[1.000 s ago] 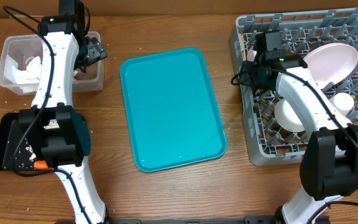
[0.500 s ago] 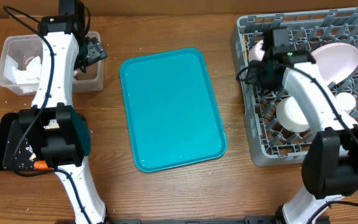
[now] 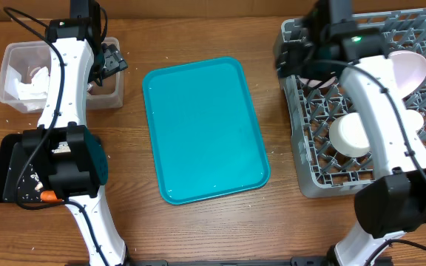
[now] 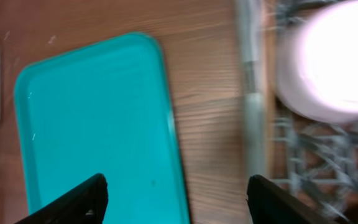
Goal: Sort waste into correct bins and load items into the dishwasher rack
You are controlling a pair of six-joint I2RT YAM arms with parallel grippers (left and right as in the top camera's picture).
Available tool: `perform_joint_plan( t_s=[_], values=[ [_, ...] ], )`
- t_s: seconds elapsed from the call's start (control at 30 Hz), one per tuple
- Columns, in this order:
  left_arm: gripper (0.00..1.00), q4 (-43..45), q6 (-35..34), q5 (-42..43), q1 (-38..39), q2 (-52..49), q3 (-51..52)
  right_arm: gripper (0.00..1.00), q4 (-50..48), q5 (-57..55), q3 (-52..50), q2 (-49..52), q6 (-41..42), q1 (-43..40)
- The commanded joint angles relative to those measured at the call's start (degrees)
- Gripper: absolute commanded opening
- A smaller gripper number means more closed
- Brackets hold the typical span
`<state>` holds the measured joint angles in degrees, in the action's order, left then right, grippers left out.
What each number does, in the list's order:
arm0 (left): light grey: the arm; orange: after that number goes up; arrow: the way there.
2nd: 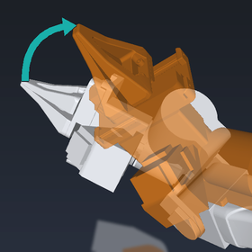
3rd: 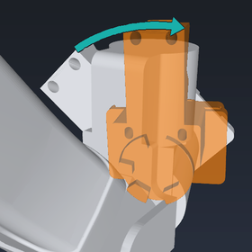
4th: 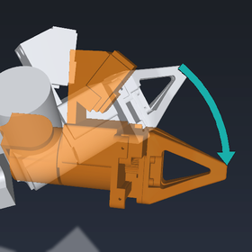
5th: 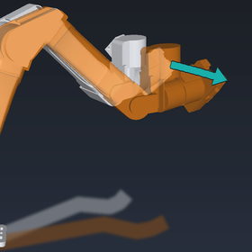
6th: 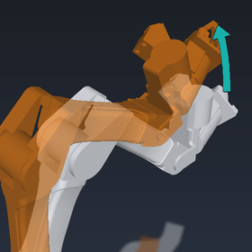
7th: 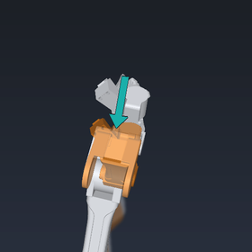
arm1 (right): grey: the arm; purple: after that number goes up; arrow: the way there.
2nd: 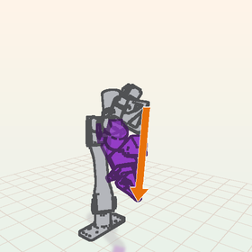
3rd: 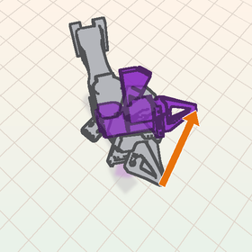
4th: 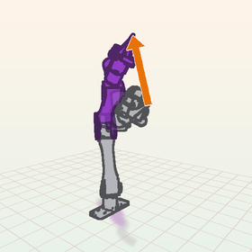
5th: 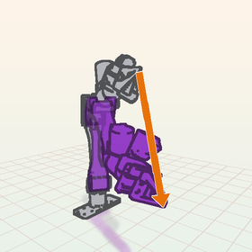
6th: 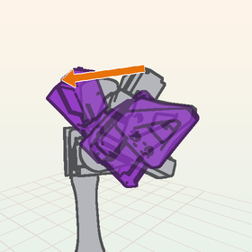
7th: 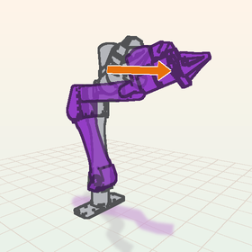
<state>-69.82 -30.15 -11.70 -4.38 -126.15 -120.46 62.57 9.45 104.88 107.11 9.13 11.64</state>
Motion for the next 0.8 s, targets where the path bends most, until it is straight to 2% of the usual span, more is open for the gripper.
perform_joint_plan(
  t_s=[0.0, 0.17, 0.43, 0.77],
  values=[
    [1.00, 0.0, -1.4, 0.2, -0.1, 0.3, -1.2, 0.76, -3.5, 1.1, -5.1, 0.4, -5.5, 3.7],
    [1.00, 0.0, -1.4, 0.2, -0.1, 0.3, -1.2, 0.72, -9.5, -2.1, -10.8, 3.3, -5.5, 6.6],
    [1.00, 0.0, -1.4, 0.2, -0.1, 0.4, -1.2, 0.63, -11.5, -3.8, -11.0, 11.5, -4.2, 8.2],
    [1.00, 0.0, -1.4, 0.2, -0.1, 0.3, -1.2, 0.49, -12.1, -3.9, -11.0, 16.8, -2.2, 8.3]
  ],
)
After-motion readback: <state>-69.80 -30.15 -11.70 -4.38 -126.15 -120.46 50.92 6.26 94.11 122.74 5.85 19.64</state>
